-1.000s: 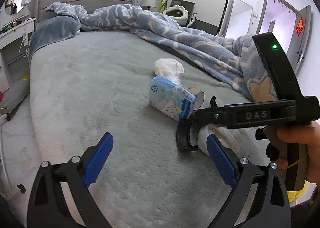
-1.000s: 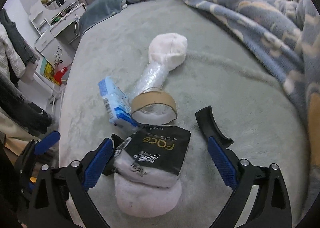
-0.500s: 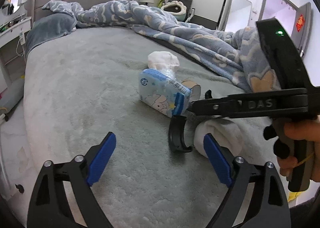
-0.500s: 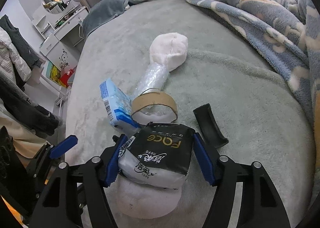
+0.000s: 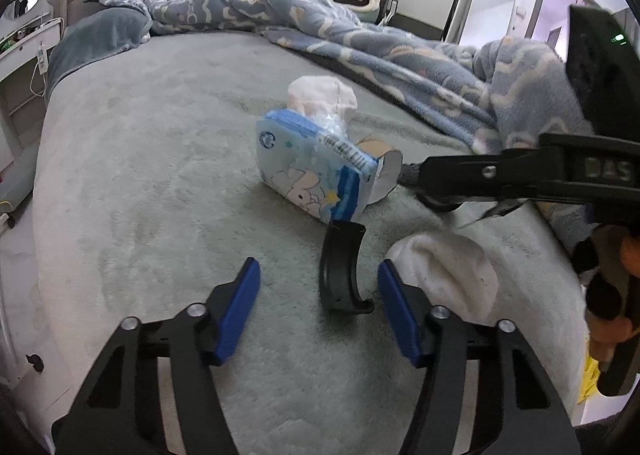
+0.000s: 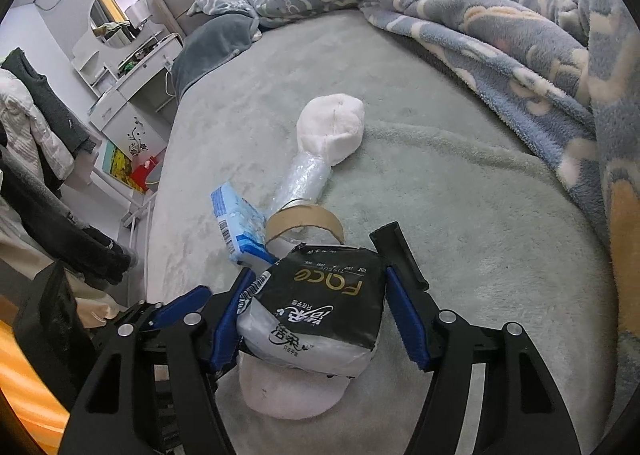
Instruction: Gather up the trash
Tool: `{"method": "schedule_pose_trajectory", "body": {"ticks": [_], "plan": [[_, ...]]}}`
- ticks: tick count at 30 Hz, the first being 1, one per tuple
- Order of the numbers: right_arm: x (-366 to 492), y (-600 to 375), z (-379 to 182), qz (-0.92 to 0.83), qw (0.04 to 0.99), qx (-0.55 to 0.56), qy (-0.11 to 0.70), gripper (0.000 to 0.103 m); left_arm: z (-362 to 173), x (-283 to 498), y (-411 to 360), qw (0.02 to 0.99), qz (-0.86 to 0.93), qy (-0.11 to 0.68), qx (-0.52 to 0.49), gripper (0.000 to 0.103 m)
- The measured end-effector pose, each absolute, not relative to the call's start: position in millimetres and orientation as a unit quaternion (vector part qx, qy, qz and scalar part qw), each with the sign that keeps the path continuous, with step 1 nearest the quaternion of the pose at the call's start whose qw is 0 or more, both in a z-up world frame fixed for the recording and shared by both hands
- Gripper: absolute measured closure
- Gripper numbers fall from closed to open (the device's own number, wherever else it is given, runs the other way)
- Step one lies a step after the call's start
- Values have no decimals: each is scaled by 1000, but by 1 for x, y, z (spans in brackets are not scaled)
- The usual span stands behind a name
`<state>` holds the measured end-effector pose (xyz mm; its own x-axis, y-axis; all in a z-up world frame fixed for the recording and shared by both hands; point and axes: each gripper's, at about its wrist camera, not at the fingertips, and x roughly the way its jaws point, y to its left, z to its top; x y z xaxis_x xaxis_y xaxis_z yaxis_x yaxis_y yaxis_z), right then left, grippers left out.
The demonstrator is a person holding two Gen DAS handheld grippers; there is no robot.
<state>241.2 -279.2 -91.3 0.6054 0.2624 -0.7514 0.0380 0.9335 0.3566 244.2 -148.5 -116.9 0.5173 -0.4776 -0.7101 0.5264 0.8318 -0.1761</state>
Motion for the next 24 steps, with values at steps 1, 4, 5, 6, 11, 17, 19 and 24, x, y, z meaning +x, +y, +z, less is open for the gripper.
{"method": "schedule_pose_trajectory", "body": {"ticks": [1, 4, 5, 6, 11, 17, 19, 24], "plan": [[240, -282, -91, 65, 879, 172, 439, 36, -118, 246, -151, 870, -285, 402, 33, 45], [238, -287, -91, 66, 879, 179, 436, 36, -120, 250, -154, 869, -278, 408, 28, 49], [237, -289, -90, 66, 879, 183, 435, 36, -120, 252, -154, 869, -277, 409, 25, 50], [237, -290, -90, 68, 879, 186, 433, 36, -120, 253, -155, 869, -276, 410, 22, 51], [234, -290, -85, 78, 880, 193, 427, 36, -122, 257, -159, 869, -273, 413, 10, 60], [228, -296, -77, 79, 882, 208, 416, 36, -124, 261, -161, 864, -270, 425, -2, 82], [226, -294, -74, 80, 883, 208, 414, 36, -122, 259, -160, 864, -269, 425, -6, 82], [221, -279, -66, 88, 887, 194, 409, 36, -113, 247, -158, 864, -270, 425, 3, 82]]}}
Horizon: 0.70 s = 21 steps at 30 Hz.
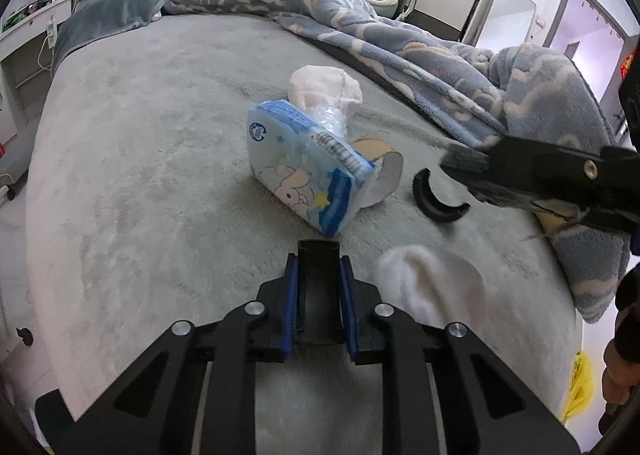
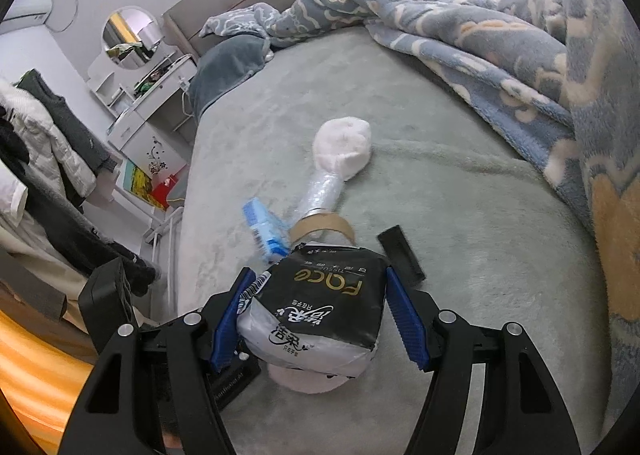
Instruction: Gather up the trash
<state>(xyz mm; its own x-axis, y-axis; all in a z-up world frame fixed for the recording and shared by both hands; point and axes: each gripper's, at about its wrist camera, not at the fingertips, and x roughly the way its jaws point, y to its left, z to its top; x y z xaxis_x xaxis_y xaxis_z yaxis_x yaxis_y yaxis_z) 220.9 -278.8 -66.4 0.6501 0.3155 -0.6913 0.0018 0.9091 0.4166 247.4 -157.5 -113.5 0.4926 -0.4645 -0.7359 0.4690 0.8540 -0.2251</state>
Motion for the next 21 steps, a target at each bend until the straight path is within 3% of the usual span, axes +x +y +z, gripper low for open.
{"method": "schedule_pose_trajectory", "body": {"ticks": [21], "plan": [[176, -216, -68, 120, 900, 138, 395, 36, -72, 191, -58, 880, -202, 429, -18, 82]]}}
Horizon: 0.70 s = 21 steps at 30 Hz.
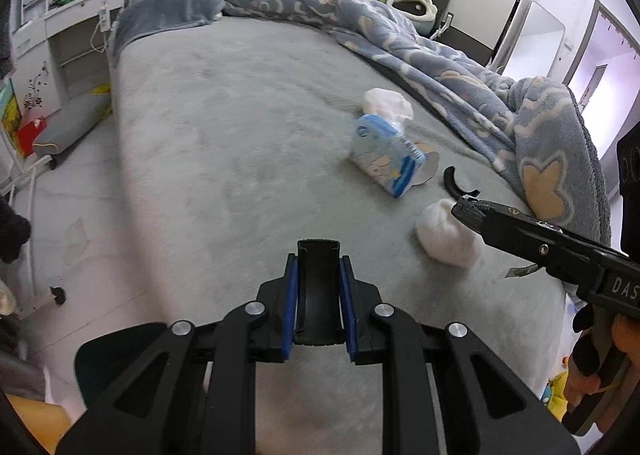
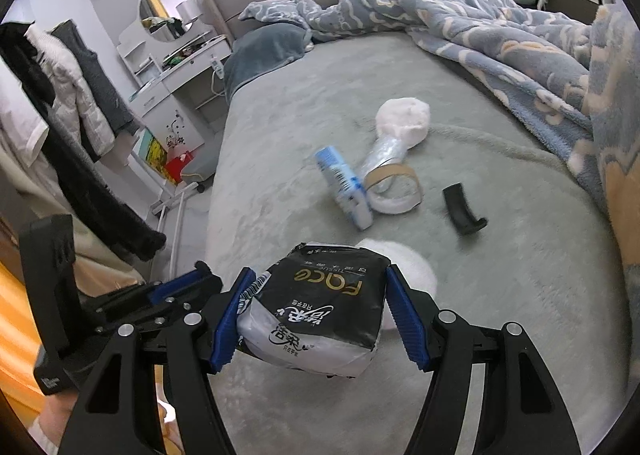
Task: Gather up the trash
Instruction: 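Carry both items to the teal bin and lower them inside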
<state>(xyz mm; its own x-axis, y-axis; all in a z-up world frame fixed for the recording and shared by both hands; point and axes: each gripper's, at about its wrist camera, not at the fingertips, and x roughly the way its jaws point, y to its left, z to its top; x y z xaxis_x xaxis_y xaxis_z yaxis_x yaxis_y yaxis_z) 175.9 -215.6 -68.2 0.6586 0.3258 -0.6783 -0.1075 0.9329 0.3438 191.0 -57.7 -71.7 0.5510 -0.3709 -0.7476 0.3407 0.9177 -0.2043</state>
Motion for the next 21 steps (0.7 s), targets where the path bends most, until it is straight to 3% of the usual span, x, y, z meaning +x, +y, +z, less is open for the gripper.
{"method": "schedule_pose_trajectory", "body": {"ticks": [21], "plan": [[174, -103, -70, 191, 897, 67, 393, 36, -98, 169, 55, 870, -141, 471, -24, 82]]}}
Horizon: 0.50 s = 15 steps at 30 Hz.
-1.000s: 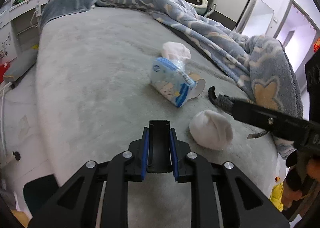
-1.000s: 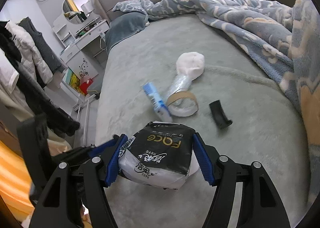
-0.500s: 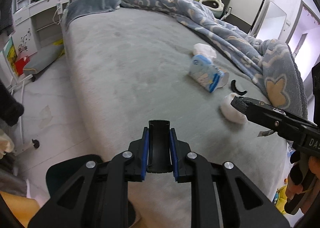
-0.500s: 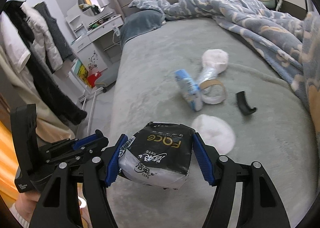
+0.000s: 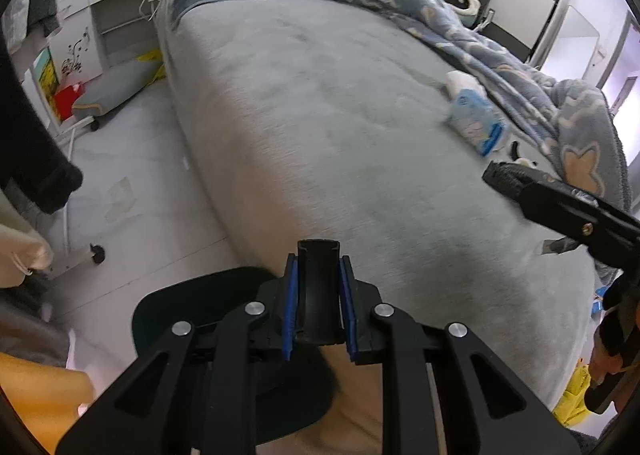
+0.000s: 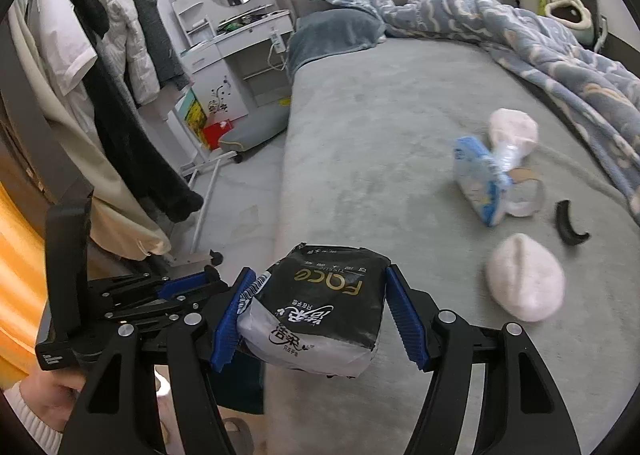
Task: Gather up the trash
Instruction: 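Carry both items to the teal bin and lower them inside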
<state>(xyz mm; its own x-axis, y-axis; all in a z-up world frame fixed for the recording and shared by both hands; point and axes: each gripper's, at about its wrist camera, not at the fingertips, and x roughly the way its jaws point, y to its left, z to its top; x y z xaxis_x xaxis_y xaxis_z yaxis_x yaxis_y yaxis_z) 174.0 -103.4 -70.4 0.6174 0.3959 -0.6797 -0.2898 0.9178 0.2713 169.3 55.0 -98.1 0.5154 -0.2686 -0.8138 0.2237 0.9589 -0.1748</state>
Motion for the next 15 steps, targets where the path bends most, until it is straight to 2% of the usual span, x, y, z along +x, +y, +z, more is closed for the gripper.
{"method": "schedule_pose_trajectory", "body": {"ticks": [15], "plan": [[186, -30, -86, 230, 881, 36, 412, 36, -142, 172, 118, 830, -109, 545, -45, 82]]}}
